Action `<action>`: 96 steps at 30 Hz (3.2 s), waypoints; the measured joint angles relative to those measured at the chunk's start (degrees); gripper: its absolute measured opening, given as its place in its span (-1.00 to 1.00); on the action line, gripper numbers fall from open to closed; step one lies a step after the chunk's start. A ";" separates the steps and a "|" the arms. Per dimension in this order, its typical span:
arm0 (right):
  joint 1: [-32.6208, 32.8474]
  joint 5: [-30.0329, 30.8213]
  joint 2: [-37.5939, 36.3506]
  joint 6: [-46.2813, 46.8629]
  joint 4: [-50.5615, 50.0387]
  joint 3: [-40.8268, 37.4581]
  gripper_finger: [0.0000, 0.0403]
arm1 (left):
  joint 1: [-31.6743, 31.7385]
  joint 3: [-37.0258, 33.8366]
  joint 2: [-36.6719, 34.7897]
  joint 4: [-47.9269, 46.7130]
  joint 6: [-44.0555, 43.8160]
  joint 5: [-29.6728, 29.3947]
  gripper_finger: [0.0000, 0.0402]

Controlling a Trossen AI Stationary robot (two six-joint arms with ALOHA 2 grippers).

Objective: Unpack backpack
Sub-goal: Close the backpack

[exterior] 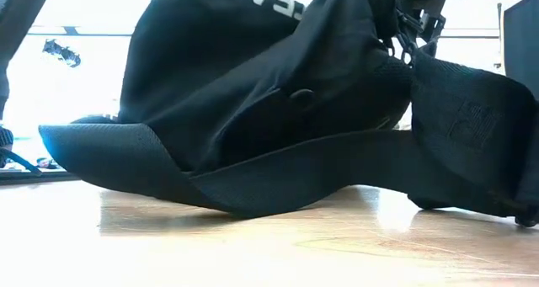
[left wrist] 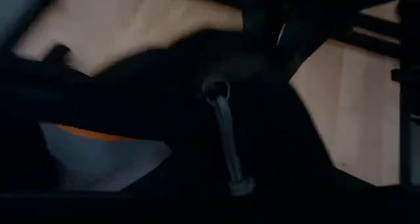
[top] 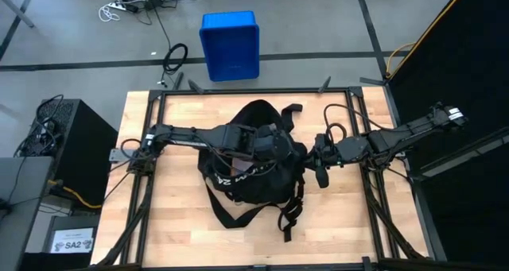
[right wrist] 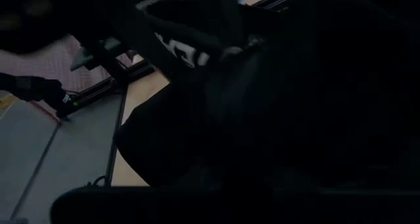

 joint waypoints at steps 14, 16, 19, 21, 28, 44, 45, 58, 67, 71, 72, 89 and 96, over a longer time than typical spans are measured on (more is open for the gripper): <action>0.00 -1.25 0.00 -0.72 -0.32 0.02 -1.00 | 0.41 -5.15 -0.15 2.69 0.00 0.94 -0.79; 0.00 -1.44 0.00 -0.47 -0.88 0.04 -1.00 | 0.60 -5.15 -0.41 2.39 0.57 1.37 -0.93; 0.20 -2.54 -0.04 0.78 -2.13 0.11 -1.00 | 0.70 -3.93 -1.54 -0.76 1.96 1.31 -0.97; 0.81 -3.71 -0.09 1.91 -3.72 0.11 -1.00 | 0.79 -1.49 -2.64 -5.84 2.31 0.42 -0.98; 4.44 -4.62 -0.07 4.96 -6.01 0.33 -1.00 | 0.79 6.12 -5.71 -26.09 1.44 -4.22 -0.99; 16.98 -1.38 -0.72 16.91 -16.64 0.20 -1.00 | 2.66 -1.91 -11.82 -30.97 0.22 -1.78 -1.00; 18.08 -0.37 -0.74 17.70 -17.52 0.20 -1.00 | 2.75 -3.49 -11.94 -30.77 0.23 -1.41 -1.00; 22.78 5.82 -2.34 22.51 -23.34 0.04 -1.00 | 2.94 -47.33 -40.55 -8.71 -11.90 -1.70 -1.00; 22.67 5.69 -2.97 25.78 -27.23 -0.02 -1.00 | 3.19 -79.52 -69.53 -9.38 -32.32 -1.09 -1.00; 22.78 5.91 -3.07 28.78 -30.06 -0.02 -1.00 | 3.08 -88.71 -77.83 -9.02 -37.38 1.23 -1.00; 22.77 5.93 -3.09 29.44 -30.42 -0.02 -1.00 | 3.06 -89.99 -79.35 -8.85 -37.13 1.19 -1.00; 11.54 -0.08 -3.81 27.94 -28.81 0.36 -0.57 | 3.48 -86.48 -84.52 9.02 -13.45 -4.42 -0.64; 3.17 -1.51 -3.96 21.12 -28.25 8.51 0.19 | 3.48 -77.29 -84.49 20.62 6.71 -8.77 -0.31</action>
